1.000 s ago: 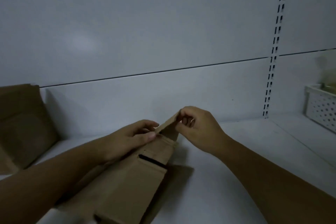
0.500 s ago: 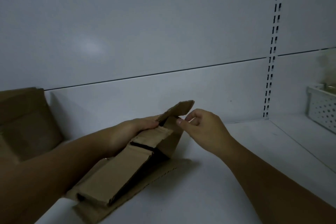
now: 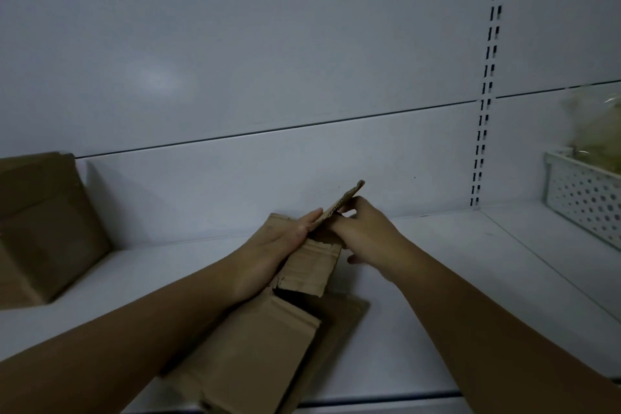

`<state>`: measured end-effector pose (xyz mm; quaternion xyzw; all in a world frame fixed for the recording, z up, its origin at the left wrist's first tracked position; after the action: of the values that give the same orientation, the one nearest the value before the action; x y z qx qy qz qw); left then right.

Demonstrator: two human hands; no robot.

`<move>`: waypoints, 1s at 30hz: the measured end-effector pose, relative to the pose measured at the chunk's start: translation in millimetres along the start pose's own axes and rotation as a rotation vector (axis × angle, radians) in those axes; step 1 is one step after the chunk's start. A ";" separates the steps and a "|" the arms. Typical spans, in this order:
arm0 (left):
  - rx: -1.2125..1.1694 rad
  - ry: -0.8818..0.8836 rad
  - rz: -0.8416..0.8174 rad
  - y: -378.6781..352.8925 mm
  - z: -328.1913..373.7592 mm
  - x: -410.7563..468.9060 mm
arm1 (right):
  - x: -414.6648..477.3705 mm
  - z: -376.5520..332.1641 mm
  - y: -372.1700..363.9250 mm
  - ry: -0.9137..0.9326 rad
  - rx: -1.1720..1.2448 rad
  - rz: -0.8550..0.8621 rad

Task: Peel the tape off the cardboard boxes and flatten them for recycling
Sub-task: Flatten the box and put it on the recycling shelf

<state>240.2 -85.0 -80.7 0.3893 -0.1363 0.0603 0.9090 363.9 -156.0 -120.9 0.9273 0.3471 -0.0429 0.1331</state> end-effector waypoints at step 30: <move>0.435 0.008 -0.267 -48.7 -49.7 -2.3 | 13.9 8.2 14.1 0.164 -0.426 0.153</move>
<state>258.5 -82.7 -147.8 0.5900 -0.0641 -0.0310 0.8043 383.8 -159.7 -128.1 0.9022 0.2868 0.1171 0.3000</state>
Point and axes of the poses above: each hand's wrist, its own x-axis towards the middle knuckle, its own y-axis out of the back of the hand, z = x × y, the point moved 8 cm from there along x, towards the middle knuckle, and after that the axes turned 13 degrees about -y, right-handed, at the moved point
